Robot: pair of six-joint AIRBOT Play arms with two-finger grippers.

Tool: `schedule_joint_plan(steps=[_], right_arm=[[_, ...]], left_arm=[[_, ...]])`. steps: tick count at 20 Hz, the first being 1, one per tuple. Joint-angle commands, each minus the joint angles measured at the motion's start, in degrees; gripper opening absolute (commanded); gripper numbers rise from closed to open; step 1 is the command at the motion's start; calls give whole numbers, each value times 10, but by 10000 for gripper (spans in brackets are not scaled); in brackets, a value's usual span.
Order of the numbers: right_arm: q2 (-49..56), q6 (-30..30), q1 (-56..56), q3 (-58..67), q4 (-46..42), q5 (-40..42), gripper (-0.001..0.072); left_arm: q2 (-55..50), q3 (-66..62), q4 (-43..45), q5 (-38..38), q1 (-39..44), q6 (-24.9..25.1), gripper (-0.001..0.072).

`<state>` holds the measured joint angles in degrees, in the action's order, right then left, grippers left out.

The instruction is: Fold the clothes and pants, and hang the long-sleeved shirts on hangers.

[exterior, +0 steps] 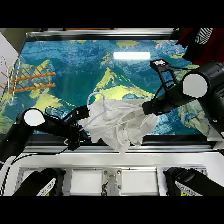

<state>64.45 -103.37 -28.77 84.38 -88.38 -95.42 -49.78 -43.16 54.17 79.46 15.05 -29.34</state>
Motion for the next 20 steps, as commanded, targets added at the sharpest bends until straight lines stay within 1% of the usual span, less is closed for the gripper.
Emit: schedule_joint_plan(steps=[1,5,7,9,11,15,18,20], right_arm=[[10,17,3,7,-5,31,23],[40,17,-2,55,10,54,23],[54,35,-20,77,33,55,23],[66,43,-45,94,36,59,23],[74,46,-72,107,44,73,23],[76,37,-117,110,103,89,23],[75,24,-150,110,108,88,23],[76,24,-165,110,128,91,23]], left_arm=[[-5,0,-3,0,0,58,21],[-5,0,-3,7,0,91,21],[-5,0,-3,5,0,91,21],[-5,0,-4,4,0,96,21],[-5,0,-4,0,0,96,21],[-5,0,-4,-6,0,91,21],[-5,0,-4,-6,0,61,21],[-5,0,-4,-7,0,61,21]])
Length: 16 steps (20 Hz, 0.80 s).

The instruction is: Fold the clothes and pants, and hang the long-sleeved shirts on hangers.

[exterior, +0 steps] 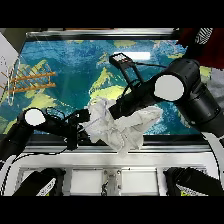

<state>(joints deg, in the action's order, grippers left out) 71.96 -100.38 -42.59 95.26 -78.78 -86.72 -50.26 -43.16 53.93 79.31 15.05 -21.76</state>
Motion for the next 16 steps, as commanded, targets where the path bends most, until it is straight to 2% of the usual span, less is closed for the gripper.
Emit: schedule_joint_plan(steps=[1,8,11,12,14,15,16], right_arm=[[2,-6,-31,2,43,5,23],[1,-10,-42,2,47,6,25],[1,-10,-42,2,54,6,35],[1,-10,-42,2,56,5,59],[1,-9,-42,2,56,5,442],[1,-9,-42,2,56,5,482],[0,-9,-42,2,55,1,482]], left_arm=[[0,0,-2,-6,0,-14,21],[0,0,-2,-5,0,-14,22],[0,0,-2,-5,0,-14,22],[0,0,-2,-5,0,-14,22],[0,0,-2,-5,0,-14,22],[0,0,-2,-5,0,-14,22],[0,0,-2,-5,0,-15,22]])
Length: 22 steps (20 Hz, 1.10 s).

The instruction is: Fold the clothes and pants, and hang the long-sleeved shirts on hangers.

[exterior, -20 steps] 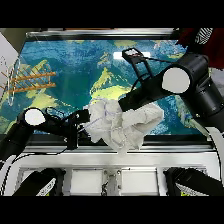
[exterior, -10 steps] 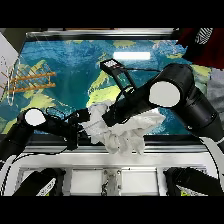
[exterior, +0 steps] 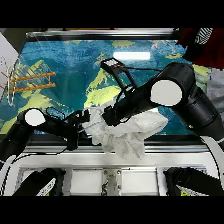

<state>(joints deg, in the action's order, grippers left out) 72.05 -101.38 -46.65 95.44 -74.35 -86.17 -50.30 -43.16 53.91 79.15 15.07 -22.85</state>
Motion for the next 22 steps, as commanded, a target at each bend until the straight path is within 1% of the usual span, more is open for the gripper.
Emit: schedule_joint_plan(steps=[1,5,11,15,17,22], right_arm=[[0,1,3,0,11,-12,482],[-4,1,29,0,11,-42,482],[-32,6,91,0,10,-43,481],[-59,-8,133,0,-3,-55,481],[-59,-9,138,0,-19,-76,481],[-60,-11,141,0,-60,-73,481]], left_arm=[[0,0,-2,-3,0,-3,22],[0,0,-2,-3,0,-4,22],[0,0,-2,3,0,-6,22],[0,0,-2,3,0,-6,22],[0,0,-2,3,0,-6,22],[-1,0,-1,2,0,-5,21]])
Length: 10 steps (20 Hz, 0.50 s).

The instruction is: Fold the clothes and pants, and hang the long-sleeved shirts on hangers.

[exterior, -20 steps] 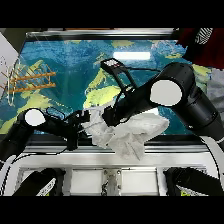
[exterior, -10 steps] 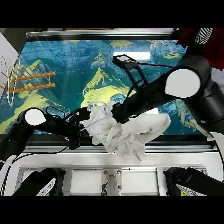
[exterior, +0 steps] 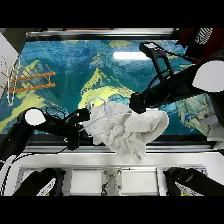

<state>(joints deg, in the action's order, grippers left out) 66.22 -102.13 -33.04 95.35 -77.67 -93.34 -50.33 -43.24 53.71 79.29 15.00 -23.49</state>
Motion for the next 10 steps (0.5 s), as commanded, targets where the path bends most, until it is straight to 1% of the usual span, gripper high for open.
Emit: schedule_joint_plan(steps=[1,4,6,8,10], right_arm=[[-2,-3,5,1,-27,4,481],[-2,-14,5,1,-28,21,481],[-2,-18,5,1,-34,20,481],[-2,-34,5,1,-56,18,480],[-2,-64,5,1,-90,18,480]], left_arm=[[-7,0,0,-1,0,1,21],[-64,-14,0,-3,0,2,21],[-110,-49,-10,-4,0,22,20],[-149,-91,-28,-12,0,39,19],[-182,-122,-30,-20,0,47,19]])
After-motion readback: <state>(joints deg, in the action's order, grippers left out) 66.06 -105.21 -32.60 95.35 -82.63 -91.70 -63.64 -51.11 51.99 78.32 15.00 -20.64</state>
